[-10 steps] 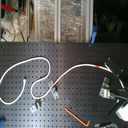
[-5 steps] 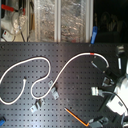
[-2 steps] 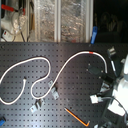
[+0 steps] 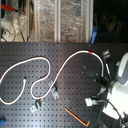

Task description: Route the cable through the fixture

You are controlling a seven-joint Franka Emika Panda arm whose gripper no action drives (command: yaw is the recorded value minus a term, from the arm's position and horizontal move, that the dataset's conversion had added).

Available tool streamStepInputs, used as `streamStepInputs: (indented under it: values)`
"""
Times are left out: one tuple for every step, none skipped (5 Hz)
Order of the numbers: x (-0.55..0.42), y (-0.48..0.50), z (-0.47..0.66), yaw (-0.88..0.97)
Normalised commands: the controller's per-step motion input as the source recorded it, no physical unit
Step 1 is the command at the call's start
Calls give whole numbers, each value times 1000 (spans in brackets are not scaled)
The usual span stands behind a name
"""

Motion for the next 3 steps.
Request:
streamStepInputs:
  values:
    - [-221, 105, 157, -169]
    - [-371, 174, 246, -29]
    - [-375, 156, 160, 0]
